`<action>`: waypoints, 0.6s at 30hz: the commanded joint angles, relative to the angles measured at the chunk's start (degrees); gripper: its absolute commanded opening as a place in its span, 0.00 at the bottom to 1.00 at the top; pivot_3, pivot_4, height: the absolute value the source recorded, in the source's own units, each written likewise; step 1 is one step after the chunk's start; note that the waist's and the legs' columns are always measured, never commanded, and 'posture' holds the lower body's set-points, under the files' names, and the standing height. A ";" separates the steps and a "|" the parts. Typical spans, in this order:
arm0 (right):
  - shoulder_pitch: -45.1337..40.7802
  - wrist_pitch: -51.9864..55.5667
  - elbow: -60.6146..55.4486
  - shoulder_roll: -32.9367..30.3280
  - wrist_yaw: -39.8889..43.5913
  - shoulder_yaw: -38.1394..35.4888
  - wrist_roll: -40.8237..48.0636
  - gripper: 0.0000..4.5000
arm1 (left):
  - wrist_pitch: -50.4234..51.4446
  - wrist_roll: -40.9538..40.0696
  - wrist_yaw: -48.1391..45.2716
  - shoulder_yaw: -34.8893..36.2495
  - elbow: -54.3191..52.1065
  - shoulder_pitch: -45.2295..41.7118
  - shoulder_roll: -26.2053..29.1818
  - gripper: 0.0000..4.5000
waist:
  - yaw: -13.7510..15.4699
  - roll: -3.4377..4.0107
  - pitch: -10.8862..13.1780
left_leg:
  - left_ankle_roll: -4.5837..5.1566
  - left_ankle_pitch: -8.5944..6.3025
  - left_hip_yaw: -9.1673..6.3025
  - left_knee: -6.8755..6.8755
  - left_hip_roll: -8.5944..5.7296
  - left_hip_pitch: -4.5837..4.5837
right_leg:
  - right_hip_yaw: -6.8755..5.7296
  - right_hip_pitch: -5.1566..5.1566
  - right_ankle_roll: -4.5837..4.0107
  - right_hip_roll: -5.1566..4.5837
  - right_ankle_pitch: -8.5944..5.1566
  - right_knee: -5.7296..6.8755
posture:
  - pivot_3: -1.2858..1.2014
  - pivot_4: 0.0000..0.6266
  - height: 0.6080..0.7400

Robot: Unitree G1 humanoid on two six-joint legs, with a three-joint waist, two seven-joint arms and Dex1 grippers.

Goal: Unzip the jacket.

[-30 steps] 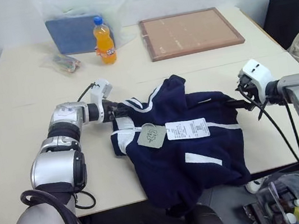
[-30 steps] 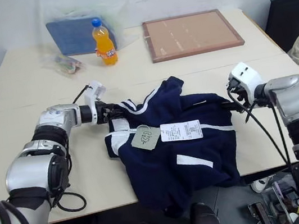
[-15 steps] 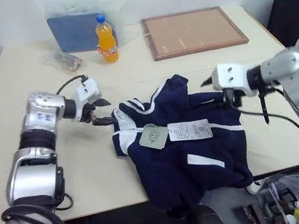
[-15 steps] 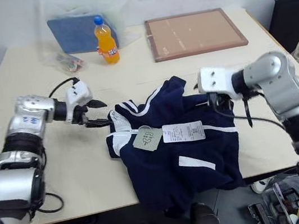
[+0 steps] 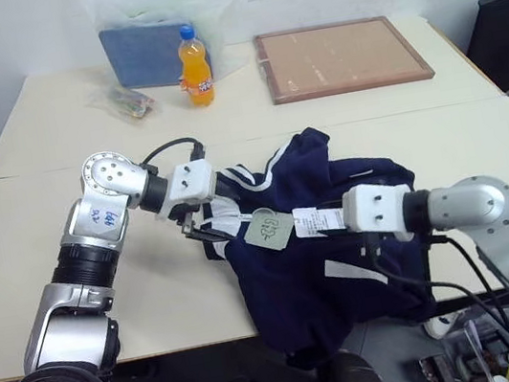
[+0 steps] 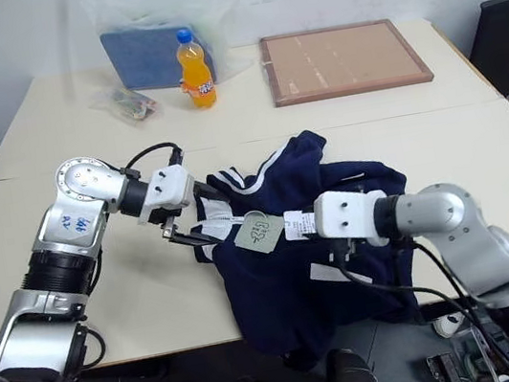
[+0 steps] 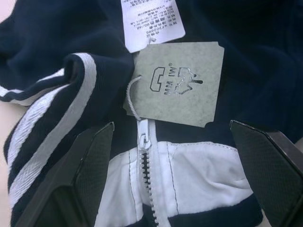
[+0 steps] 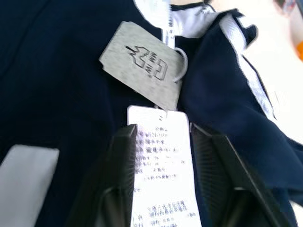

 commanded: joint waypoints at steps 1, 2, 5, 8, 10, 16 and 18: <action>-0.35 -4.82 -0.48 2.42 -3.82 5.38 -5.86 0.44 | -4.80 2.06 1.79 -1.44 4.86 -2.28 -1.66 0.92 | 0.05 0.00 0.00 | 0.00 0.00 -0.01 0.00 0.00 0.00 | -0.01 0.01 0.00 0.01 0.00 0.00 | 0.52 0.24 1.00; -0.31 -6.00 0.13 2.54 -4.27 6.02 -6.91 0.44 | -5.52 2.34 1.99 -1.63 5.85 -2.59 -2.06 0.92 | 0.07 0.00 0.00 | 0.00 0.00 -0.01 0.01 -0.01 -0.03 | -0.02 0.00 0.00 0.01 0.00 -0.01 | 0.52 0.24 1.00; -0.03 -15.00 4.14 0.56 -6.43 8.92 -13.94 0.44 | -7.56 2.76 2.53 -2.05 9.36 -4.10 -3.34 0.92 | 0.15 -0.01 0.00 | 0.02 -0.01 -0.02 0.02 -0.02 -0.03 | -0.01 0.01 0.00 0.00 0.00 -0.04 | 0.52 0.24 1.00; 0.34 -19.78 6.63 -0.68 -8.07 8.82 -17.62 0.44 | -9.06 2.99 2.86 -2.00 11.55 -5.01 -4.02 0.92 | 0.03 -0.01 0.00 | 0.03 -0.01 -0.01 -0.02 -0.01 -0.03 | -0.02 0.01 0.00 0.00 0.00 -0.06 | 0.52 0.24 1.00; 0.60 -19.78 7.55 -0.24 -8.96 7.70 -18.22 0.44 | -9.89 3.14 3.25 -1.95 12.89 -5.41 -4.45 0.92 | -0.03 -0.01 0.00 | 0.02 -0.01 -0.01 -0.04 0.00 -0.03 | -0.03 0.00 0.00 0.01 0.00 -0.06 | 0.52 0.24 1.00; 2.75 -16.24 7.89 1.41 -10.89 5.72 -19.54 0.44 | -11.87 3.64 4.57 -1.87 15.86 -5.91 -5.62 0.92 | 0.03 -0.01 0.00 | 0.02 -0.01 -0.02 -0.04 0.00 -0.02 | -0.04 0.01 0.00 0.01 0.00 -0.06 | 0.52 0.24 1.00; 3.52 -15.52 8.50 2.42 -12.61 5.23 -20.47 0.44 | -12.54 3.94 5.06 -2.00 16.64 -5.93 -5.95 0.92 | 0.10 -0.01 0.00 | 0.03 -0.01 -0.03 -0.03 0.00 -0.03 | -0.04 0.02 0.00 0.01 0.00 -0.07 | 0.52 0.24 1.00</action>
